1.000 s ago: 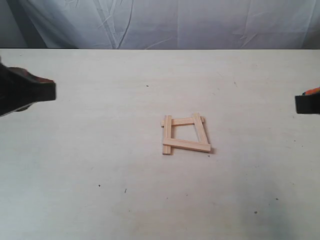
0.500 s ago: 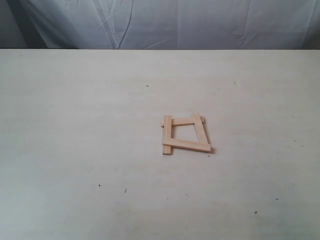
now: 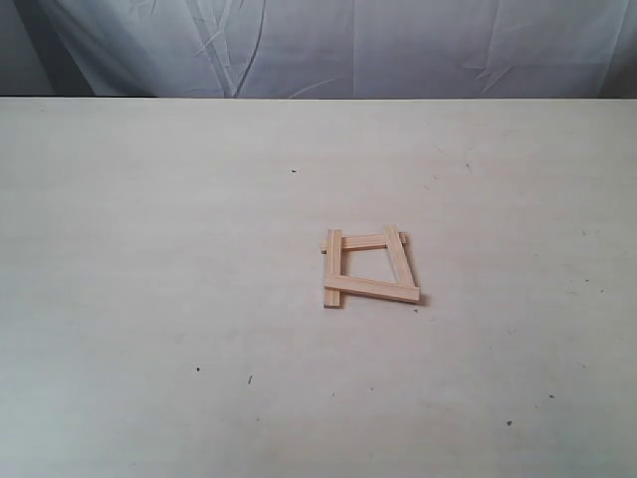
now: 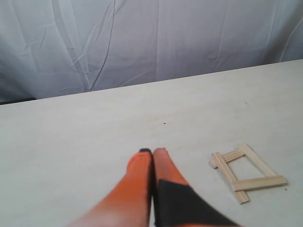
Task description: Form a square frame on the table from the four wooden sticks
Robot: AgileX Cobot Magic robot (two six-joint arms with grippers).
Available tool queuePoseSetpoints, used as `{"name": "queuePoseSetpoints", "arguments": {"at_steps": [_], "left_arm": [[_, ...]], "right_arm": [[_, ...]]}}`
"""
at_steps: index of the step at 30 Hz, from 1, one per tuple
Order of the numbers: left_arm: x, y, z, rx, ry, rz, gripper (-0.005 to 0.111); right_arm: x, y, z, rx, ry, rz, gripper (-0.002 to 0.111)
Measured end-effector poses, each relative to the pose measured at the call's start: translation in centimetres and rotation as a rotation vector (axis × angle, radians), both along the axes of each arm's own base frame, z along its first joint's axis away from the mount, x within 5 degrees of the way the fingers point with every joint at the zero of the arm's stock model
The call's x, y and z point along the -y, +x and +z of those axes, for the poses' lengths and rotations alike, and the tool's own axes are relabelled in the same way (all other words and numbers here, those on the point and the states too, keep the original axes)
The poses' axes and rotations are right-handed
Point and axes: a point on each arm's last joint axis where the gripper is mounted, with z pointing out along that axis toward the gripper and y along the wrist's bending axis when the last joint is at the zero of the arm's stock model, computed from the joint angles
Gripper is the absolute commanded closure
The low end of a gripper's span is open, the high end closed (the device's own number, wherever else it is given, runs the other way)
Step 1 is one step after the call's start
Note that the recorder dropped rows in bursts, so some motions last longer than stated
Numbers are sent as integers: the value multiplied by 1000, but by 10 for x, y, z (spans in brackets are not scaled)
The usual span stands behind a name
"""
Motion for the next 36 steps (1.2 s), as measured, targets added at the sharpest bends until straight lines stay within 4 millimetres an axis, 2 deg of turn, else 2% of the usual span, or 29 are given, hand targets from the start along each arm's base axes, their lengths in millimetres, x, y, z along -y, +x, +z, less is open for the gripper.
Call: {"name": "queuePoseSetpoints", "arguments": {"at_steps": [36], "left_arm": [[0, 0, 0, 0, 0, 0, 107]], "right_arm": [[-1, 0, 0, -4, 16, 5, 108]]}}
